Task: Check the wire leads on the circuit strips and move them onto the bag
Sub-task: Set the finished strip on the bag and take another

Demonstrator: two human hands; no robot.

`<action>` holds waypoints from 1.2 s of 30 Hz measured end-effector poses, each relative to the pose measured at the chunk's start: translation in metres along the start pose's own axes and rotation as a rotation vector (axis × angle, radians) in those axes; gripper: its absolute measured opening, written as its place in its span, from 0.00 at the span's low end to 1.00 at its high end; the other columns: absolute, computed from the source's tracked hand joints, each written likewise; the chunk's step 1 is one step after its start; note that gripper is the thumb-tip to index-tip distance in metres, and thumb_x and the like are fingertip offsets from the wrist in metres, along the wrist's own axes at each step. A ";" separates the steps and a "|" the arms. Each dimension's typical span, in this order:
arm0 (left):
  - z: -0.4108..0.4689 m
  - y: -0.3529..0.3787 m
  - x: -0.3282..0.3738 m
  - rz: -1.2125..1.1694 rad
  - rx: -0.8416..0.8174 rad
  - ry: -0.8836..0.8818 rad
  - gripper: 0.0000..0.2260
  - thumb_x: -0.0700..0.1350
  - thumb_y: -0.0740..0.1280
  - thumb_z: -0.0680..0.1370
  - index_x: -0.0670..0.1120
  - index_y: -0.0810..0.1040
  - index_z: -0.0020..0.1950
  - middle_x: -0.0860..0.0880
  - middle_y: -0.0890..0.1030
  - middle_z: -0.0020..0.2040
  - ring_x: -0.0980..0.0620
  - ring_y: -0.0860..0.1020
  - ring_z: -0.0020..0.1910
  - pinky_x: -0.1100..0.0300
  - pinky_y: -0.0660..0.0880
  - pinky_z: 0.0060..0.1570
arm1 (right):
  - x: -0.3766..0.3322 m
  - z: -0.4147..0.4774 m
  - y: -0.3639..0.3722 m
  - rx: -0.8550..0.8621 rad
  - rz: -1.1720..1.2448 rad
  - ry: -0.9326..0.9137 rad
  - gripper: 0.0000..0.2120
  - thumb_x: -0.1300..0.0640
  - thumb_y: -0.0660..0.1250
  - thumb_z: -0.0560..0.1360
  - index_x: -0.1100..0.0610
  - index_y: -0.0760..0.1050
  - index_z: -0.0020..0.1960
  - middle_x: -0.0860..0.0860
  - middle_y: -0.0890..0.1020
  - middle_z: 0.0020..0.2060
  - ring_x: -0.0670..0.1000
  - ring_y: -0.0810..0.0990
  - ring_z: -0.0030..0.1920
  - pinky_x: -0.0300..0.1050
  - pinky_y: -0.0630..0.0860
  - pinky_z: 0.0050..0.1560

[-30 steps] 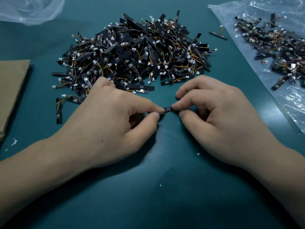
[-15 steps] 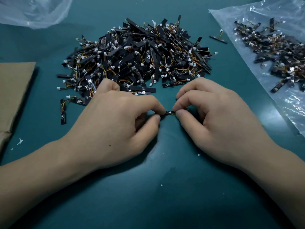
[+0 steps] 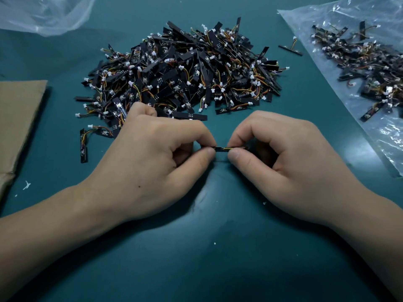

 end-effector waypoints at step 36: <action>0.000 0.003 0.009 0.056 -0.052 0.028 0.04 0.49 0.69 0.74 0.53 0.79 0.39 0.56 0.76 0.30 0.59 0.73 0.35 0.53 0.58 0.51 | 0.002 0.000 0.001 -0.010 0.058 0.014 0.05 0.50 0.69 0.75 0.49 0.79 0.41 0.42 0.77 0.34 0.47 0.77 0.37 0.49 0.72 0.36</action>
Point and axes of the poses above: each hand's wrist, its own z-axis towards the middle knuckle, its own y-axis out of the palm, x = y × z, the point moved 9 cm from there along z, towards the middle knuckle
